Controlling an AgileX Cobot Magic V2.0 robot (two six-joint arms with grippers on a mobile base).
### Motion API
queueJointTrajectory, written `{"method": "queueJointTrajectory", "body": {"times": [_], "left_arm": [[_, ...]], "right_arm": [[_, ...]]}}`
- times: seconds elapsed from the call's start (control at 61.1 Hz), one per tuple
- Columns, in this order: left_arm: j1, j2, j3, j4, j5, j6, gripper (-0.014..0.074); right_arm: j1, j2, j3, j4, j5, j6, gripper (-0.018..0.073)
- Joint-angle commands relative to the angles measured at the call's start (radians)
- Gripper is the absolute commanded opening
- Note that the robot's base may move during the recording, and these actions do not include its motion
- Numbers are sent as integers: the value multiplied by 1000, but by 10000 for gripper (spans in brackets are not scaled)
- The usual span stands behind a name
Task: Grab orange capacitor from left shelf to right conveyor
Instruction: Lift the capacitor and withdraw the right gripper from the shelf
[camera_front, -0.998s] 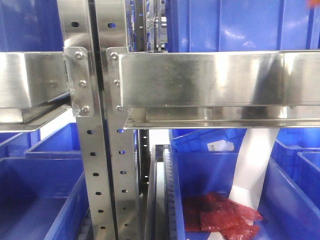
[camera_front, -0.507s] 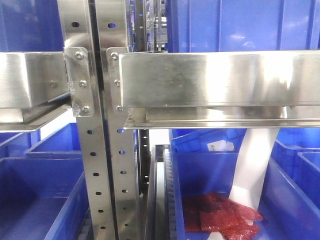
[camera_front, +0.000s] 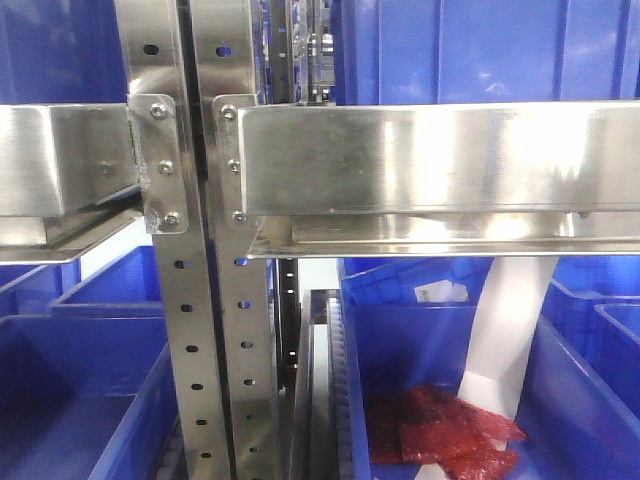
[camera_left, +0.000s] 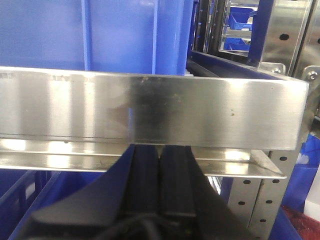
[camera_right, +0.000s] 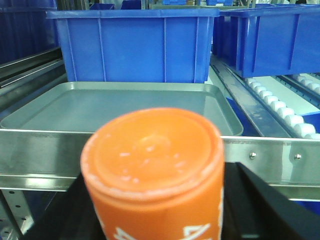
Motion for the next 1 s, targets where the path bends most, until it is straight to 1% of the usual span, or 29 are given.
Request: {"method": "queueJointTrajectory", "body": {"times": [0.0, 0.981], "left_arm": [[0, -11, -5, -2, -90, -1, -127], [0, -11, -5, -2, -90, -1, -127]], "right_arm": [[-2, 11, -35, -4, -84, -1, 68], [-2, 11, -24, -4, -84, -1, 68]]}}
